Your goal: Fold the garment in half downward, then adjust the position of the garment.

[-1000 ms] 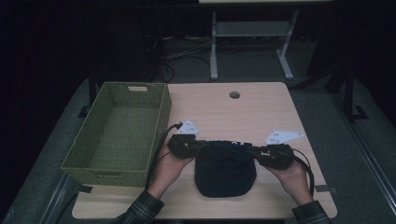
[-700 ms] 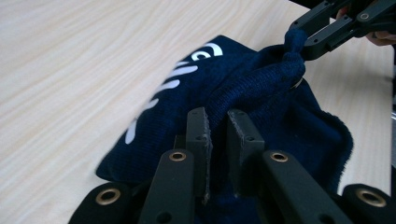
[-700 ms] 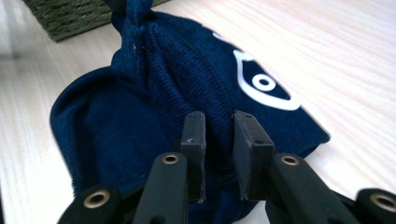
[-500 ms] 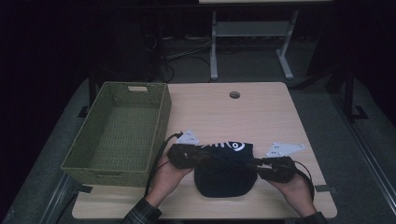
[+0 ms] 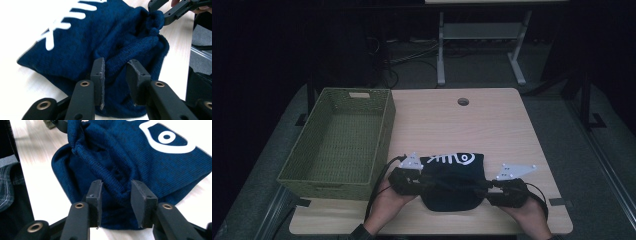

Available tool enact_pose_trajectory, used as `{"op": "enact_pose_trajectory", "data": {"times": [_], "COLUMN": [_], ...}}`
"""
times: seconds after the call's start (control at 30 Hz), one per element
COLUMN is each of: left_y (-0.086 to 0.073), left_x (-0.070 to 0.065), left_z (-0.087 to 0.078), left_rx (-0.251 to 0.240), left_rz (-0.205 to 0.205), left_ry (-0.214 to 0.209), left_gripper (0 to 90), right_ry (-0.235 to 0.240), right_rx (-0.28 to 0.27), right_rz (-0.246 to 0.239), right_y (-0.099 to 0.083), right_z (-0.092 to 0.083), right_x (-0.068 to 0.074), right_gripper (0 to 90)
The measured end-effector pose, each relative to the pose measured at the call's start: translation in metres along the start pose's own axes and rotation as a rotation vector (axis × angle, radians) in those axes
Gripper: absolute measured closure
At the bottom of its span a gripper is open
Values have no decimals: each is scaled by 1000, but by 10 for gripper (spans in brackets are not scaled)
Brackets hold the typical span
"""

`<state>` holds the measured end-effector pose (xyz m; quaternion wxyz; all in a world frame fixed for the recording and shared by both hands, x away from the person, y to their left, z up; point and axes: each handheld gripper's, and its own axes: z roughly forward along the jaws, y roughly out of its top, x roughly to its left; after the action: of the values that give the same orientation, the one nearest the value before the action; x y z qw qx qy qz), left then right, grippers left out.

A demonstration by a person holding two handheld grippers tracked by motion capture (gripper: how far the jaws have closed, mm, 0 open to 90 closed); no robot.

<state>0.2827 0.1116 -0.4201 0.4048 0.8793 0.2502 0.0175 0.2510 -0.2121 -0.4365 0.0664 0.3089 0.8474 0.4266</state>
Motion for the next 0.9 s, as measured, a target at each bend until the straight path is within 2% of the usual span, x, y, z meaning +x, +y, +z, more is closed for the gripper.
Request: {"op": "enact_pose_trajectory", "data": {"times": [0.1, 0.23, 0.43, 0.6, 0.67, 0.9], "left_y": [-7, -14, -14, -9, -6, 14], "left_x": [-1, -3, -5, -4, -2, 3], "left_z": [0, -4, -14, -20, -22, -24], "left_rx": [27, 30, 9, -15, -33, -80], "left_rz": [-9, -21, -9, -8, -13, -9], "left_ry": [1, -12, -10, 7, 11, 43], "left_gripper": [621, 581, 564, 582, 602, 709], "right_ry": [11, 19, 17, 15, 11, -6], "right_rx": [8, 7, -30, -64, -76, -78], "right_rz": [0, 5, 29, 20, 24, 14], "right_y": [-4, -8, -9, -8, -6, 5], "right_z": [0, -2, -13, -23, -26, -22], "right_x": [3, 6, 8, 5, 3, -8], "right_gripper": [585, 538, 492, 486, 509, 732]}}
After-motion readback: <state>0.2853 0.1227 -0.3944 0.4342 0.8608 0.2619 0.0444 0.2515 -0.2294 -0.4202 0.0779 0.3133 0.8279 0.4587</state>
